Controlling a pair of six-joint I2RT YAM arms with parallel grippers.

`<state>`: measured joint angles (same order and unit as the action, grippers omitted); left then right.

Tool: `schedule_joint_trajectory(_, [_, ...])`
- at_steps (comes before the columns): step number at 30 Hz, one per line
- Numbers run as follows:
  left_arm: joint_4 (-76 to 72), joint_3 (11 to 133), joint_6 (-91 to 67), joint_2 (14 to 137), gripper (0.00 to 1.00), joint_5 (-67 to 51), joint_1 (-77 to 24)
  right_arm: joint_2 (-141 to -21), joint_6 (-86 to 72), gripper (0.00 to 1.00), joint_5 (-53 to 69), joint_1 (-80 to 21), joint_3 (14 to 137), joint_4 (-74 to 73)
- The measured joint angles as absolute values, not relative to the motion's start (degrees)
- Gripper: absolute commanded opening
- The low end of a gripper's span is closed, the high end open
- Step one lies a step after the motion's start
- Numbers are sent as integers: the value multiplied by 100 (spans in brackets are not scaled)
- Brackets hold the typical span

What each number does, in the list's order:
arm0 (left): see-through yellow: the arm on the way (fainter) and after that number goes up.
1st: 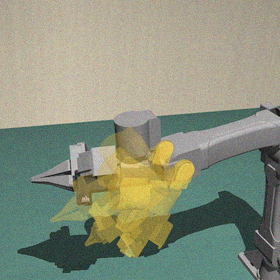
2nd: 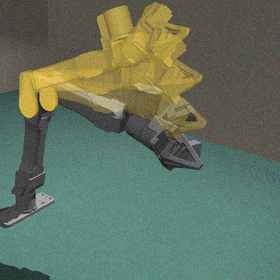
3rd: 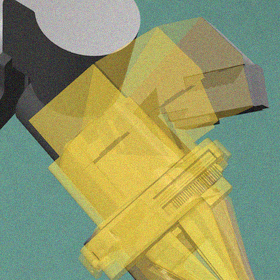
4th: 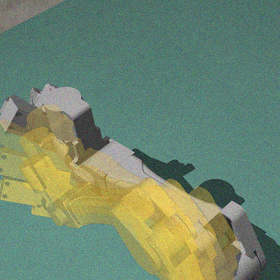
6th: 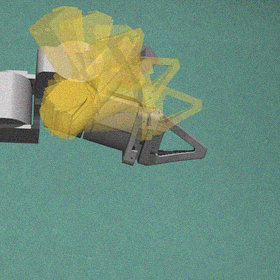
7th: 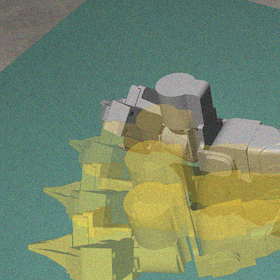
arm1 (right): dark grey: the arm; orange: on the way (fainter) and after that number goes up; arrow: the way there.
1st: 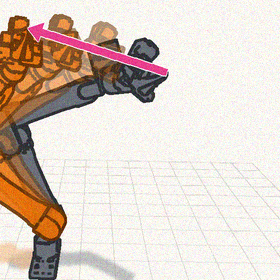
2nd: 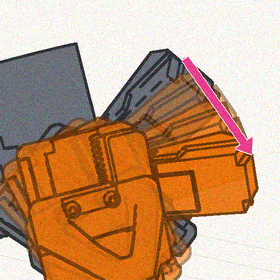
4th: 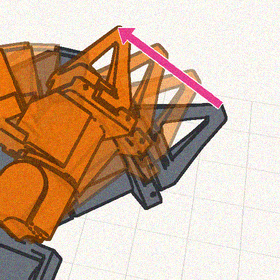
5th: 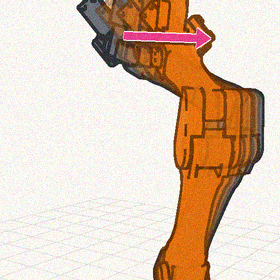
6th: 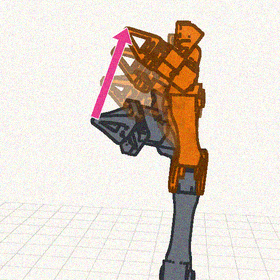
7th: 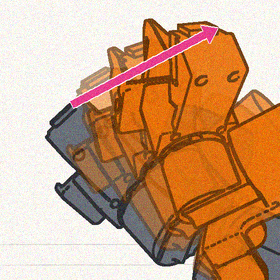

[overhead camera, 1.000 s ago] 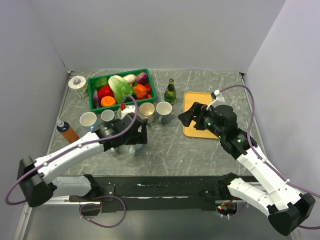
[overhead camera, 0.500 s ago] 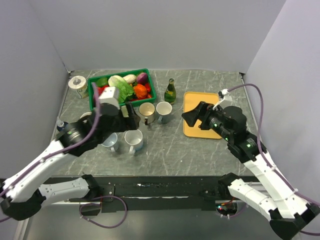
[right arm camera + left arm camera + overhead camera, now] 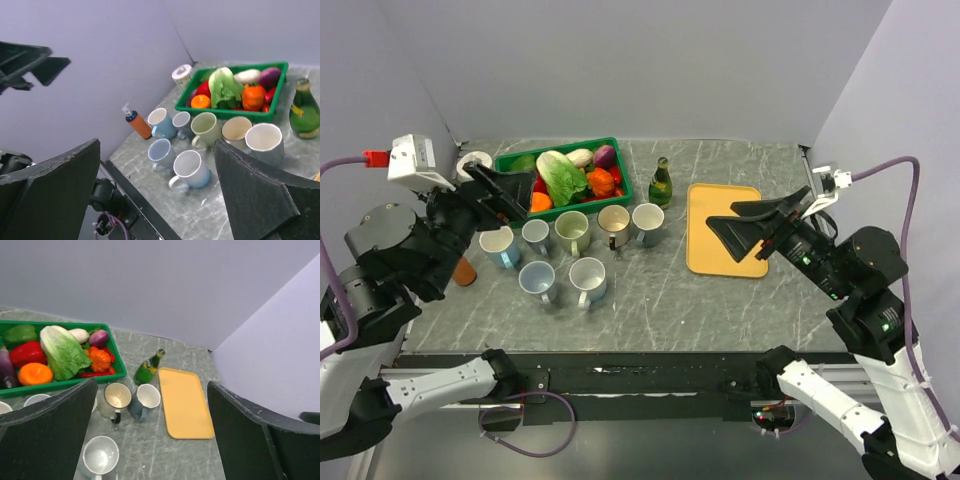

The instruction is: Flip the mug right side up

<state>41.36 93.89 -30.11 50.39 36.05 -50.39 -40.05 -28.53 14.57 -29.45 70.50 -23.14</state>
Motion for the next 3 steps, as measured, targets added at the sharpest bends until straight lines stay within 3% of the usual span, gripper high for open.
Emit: schedule_joint_trajectory(3, [4165, 9389, -2936, 5078, 96, 3760, -5039, -3992, -2818, 100, 1511, -2945, 7131, -2296])
